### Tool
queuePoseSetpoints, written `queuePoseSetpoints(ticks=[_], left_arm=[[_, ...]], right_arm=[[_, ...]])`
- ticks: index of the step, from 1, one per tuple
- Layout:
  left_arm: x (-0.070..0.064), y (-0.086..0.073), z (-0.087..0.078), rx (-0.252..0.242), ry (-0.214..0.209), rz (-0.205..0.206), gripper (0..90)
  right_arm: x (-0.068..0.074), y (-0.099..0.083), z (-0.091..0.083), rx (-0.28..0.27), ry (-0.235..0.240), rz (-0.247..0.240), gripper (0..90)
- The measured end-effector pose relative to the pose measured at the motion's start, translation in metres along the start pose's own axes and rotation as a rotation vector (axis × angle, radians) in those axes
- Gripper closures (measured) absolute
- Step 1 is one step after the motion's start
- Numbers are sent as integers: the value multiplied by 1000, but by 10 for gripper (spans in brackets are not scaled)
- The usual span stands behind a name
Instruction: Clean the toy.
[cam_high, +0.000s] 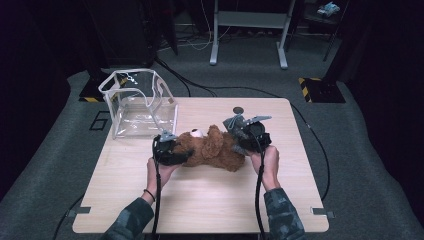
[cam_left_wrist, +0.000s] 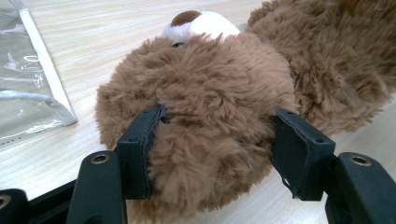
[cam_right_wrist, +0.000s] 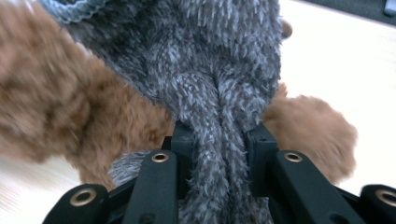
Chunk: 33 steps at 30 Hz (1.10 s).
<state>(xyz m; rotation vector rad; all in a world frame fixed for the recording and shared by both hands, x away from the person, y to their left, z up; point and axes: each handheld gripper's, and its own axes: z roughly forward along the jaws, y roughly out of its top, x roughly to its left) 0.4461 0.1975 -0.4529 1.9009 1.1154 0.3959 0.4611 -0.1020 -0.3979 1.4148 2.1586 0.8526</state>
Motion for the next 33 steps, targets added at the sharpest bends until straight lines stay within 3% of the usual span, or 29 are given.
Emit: queuePoseSetpoints(ticks=[7, 10, 16, 18, 21, 23, 27, 28, 31, 33], left_arm=[[-4, 24, -9, -73, 2, -18, 330], [-6, 29, -4, -59, 11, -15, 323], [-11, 11, 12, -1, 15, -33, 325], [-11, 8, 11, -15, 14, -36, 326], [-10, 4, 10, -13, 10, -7, 328], [-10, 0, 10, -22, 3, -15, 330], [-12, -2, 8, -15, 10, 8, 334], [-12, -3, 7, -10, 10, 16, 334], [-11, -6, 6, -10, 0, 11, 334], [-10, -8, 5, -11, -6, 11, 335]], right_arm=[[4, -14, -2, 24, -1, -45, 713], [5, -21, -4, 29, 8, -57, 713], [6, -29, -12, 35, 48, -52, 712], [5, -24, -22, 11, 57, -43, 711], [5, -12, -35, -33, 54, -54, 711], [8, 0, -40, -47, 52, -58, 711], [19, 17, -24, -42, 98, -52, 710], [23, 20, -16, -30, 103, -75, 710], [36, 18, 6, 47, 80, -107, 711], [37, 14, 13, 65, 71, -106, 712]])
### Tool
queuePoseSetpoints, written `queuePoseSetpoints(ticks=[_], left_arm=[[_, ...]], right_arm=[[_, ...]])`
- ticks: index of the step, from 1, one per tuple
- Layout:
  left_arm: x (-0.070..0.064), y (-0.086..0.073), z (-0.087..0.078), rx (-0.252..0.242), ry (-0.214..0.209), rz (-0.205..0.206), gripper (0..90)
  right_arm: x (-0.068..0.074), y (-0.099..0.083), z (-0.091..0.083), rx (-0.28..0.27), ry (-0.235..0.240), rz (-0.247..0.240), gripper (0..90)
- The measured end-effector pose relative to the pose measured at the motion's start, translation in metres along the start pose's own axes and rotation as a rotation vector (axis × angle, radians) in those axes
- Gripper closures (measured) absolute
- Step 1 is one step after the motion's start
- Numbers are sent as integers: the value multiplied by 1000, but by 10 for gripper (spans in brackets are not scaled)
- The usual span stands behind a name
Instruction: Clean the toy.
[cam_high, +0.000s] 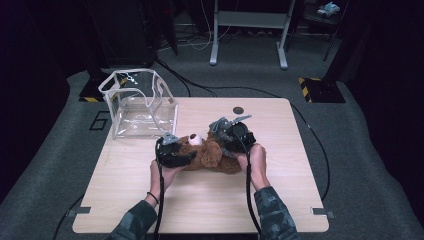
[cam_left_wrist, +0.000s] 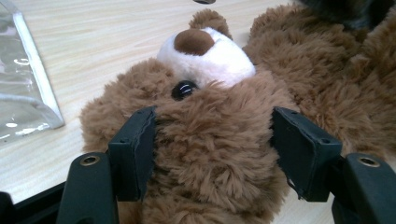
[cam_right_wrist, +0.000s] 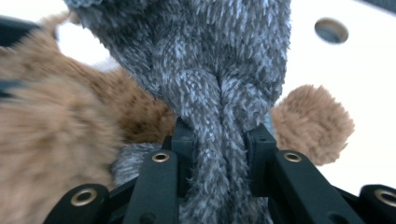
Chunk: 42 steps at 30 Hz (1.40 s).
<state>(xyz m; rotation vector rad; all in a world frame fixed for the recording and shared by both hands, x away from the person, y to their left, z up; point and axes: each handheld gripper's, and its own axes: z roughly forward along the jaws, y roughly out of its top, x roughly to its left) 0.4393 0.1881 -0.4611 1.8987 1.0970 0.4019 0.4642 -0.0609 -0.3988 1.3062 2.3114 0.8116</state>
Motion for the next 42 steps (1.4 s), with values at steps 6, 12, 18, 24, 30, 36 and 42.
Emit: queuePoseSetpoints(ticks=[6, 12, 18, 24, 30, 36, 42], left_arm=[[-4, -1, -1, 9, 3, 12, 335], [-2, -5, -1, -4, -10, 0, 336], [-2, -6, -2, -7, -14, 4, 335], [-2, -7, -3, -9, -14, 7, 335], [-3, -8, -3, -17, -3, -2, 333], [-5, -8, -3, -22, 5, 2, 326], [-5, -8, -4, -31, 9, 5, 322]], right_arm=[[-9, -15, -3, -6, 32, 42, 713], [-17, -25, -7, 5, 1, 35, 715], [-34, -37, -10, 19, -29, 72, 718], [-60, -58, -12, 59, -97, 106, 718], [-100, -89, -19, 108, -188, 186, 716], [-125, -103, -32, 131, -295, 217, 693], [-134, -103, -17, 188, -288, 225, 541]])
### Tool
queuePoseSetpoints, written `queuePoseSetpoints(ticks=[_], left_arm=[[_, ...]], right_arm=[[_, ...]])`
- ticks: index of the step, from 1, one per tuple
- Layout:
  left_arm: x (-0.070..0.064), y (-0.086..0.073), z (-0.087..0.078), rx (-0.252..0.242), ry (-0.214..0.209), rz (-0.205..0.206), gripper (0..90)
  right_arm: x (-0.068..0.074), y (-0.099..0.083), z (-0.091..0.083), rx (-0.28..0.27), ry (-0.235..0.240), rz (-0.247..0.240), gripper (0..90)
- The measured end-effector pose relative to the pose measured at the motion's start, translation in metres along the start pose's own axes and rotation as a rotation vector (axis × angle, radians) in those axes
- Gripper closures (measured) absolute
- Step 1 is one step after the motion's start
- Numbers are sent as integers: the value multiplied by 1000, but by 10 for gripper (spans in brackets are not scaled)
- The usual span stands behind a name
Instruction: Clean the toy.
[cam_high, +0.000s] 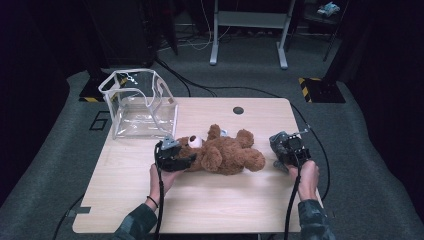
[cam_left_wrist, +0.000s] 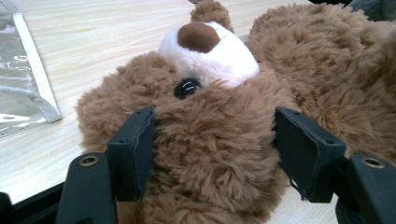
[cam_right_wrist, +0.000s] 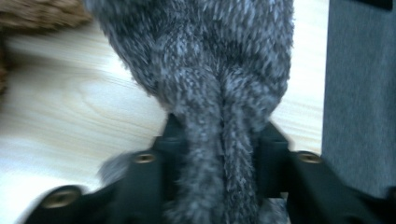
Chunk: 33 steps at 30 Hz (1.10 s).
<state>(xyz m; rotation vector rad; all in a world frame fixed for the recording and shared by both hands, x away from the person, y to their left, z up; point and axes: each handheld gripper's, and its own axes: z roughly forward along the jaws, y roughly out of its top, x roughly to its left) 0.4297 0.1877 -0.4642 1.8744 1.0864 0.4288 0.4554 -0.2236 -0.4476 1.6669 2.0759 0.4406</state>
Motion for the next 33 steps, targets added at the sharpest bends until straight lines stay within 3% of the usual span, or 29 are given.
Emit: queuePoseSetpoints(ticks=[2, 4, 7, 9, 14, 20, 24, 30, 33], left_arm=[[0, 2, -1, 1, 0, 10, 321], [0, 3, -1, -6, 9, 24, 320], [-1, 4, -3, -8, 15, 31, 302], [-1, 6, -5, -11, 9, 13, 280], [0, 11, -13, -31, 7, -1, 240], [5, 17, -21, -38, 18, 4, 228], [9, 16, -22, -37, 26, -21, 227], [3, 16, -25, -39, 10, -11, 223], [-2, 18, -27, -46, -5, -11, 216]], right_arm=[[0, 1, 5, 14, -8, 11, 435], [-3, -1, 5, 20, 15, 19, 275], [-8, -4, -5, -20, 50, 46, 180], [-10, -5, -12, -46, 84, 61, 148], [-7, 0, -27, -99, 142, 38, 99], [9, 11, -42, -158, 202, 4, 78], [21, 15, -52, -191, 245, -28, 75], [34, 13, -65, -240, 301, -45, 74], [41, 9, -66, -240, 330, -50, 72]])
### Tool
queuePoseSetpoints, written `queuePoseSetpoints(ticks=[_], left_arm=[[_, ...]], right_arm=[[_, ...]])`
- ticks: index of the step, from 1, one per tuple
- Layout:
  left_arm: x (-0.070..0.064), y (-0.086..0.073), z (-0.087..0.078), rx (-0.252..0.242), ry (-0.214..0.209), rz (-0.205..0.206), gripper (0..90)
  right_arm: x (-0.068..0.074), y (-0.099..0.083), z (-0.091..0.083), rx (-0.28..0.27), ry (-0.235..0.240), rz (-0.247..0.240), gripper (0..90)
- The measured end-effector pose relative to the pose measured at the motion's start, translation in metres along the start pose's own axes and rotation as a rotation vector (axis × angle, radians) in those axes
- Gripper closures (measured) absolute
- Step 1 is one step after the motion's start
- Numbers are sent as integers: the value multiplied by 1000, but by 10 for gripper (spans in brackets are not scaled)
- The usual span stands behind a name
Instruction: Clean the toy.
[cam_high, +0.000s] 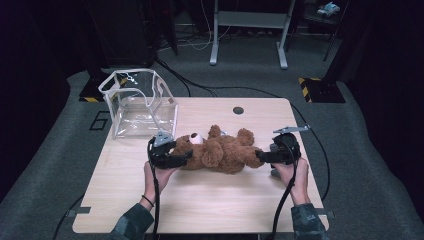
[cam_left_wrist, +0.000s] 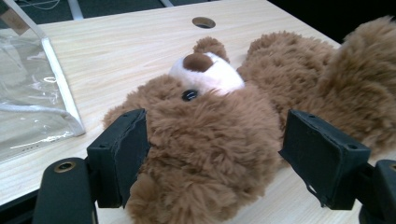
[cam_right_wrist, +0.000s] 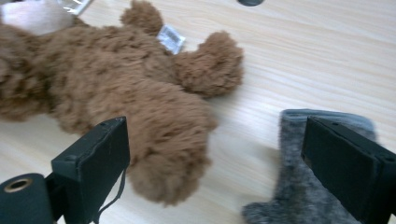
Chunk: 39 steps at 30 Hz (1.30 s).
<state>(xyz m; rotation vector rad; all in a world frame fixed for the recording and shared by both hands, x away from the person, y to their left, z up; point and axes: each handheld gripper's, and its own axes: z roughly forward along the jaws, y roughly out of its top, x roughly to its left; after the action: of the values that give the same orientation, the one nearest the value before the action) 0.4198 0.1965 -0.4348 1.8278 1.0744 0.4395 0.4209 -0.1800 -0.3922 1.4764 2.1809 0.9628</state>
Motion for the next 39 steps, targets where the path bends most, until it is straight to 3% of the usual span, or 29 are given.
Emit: queuePoseSetpoints(ticks=[2, 8, 9, 11, 20, 25, 27, 30, 35, 39], left_arm=[[-5, 2, -2, -6, -8, 9, 211], [-20, 8, -2, -10, -45, 32, 194], [-24, 9, -2, -11, -47, 37, 189], [-31, 13, -1, -9, -64, 55, 180], [-61, 26, 11, 13, -128, 100, 153], [-70, 30, 23, 36, -132, 117, 178], [-70, 29, 28, 51, -144, 104, 195], [-71, 27, 35, 72, -151, 99, 263], [-68, 23, 39, 82, -160, 108, 534], [-66, 23, 40, 81, -162, 121, 670]], right_arm=[[3, -2, 1, 0, -1, -14, 65], [5, -11, 9, 7, 29, 19, 50], [4, -12, 10, 3, 34, 5, 50], [5, -13, 12, 12, 43, 36, 50], [5, -15, 21, 27, 64, 18, 46], [6, -13, 27, 38, 98, 20, 165], [7, -12, 29, 47, 119, 22, 217], [7, -12, 33, 50, 133, 18, 316], [6, -14, 36, 57, 136, 23, 483], [6, -15, 35, 31, 135, -11, 604]])
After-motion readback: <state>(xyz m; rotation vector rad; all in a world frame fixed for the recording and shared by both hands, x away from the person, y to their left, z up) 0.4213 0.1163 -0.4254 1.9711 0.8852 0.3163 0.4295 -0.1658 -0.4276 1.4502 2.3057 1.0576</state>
